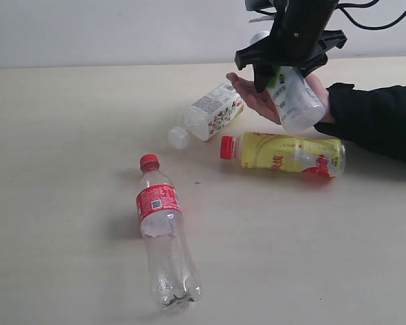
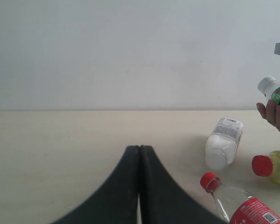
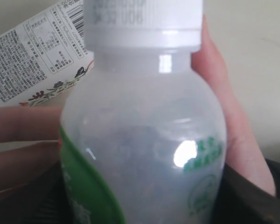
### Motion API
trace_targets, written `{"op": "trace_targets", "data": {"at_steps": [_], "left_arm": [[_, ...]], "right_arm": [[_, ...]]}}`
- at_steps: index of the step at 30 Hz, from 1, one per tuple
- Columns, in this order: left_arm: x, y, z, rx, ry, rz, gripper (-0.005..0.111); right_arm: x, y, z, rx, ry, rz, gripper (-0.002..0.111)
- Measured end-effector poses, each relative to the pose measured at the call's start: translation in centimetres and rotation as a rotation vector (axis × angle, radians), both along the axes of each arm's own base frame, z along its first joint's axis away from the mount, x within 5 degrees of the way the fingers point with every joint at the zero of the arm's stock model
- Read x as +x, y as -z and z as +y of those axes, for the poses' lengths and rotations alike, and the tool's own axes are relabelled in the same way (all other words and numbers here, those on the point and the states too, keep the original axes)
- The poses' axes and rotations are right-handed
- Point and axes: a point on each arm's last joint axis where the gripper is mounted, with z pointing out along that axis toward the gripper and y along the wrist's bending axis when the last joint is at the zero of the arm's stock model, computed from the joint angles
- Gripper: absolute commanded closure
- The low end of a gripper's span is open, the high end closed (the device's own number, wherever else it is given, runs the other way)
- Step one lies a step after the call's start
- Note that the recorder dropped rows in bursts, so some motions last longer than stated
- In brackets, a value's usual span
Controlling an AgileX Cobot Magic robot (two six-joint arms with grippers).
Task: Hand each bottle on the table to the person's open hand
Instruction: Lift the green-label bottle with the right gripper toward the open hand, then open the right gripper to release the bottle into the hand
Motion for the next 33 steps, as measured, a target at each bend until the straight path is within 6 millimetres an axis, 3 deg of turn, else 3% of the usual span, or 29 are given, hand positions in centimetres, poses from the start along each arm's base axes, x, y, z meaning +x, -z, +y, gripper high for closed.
{"op": "trace_targets", "data": {"at_steps": [5,9,27,33], "left_arm": [[0.0,0.0,0.0,0.0,0.0,0.0,0.107],[0.0,0.0,0.0,0.0,0.0,0.0,0.107],[0.0,0.0,0.0,0.0,0.0,0.0,0.107],[0.0,0.0,0.0,0.0,0.0,0.0,0.107]], "right_arm": [[0.0,0.0,0.0,0.0,0.0,0.0,0.053],[0.0,0.0,0.0,0.001,-0.002,-0.005,0.039],[0.4,-0.1,0.0,0.001,-0.007,-0.041,0.035],[0.0,-2.0,-0.2,0.003,-0.01,-0.087,0.035]]}}
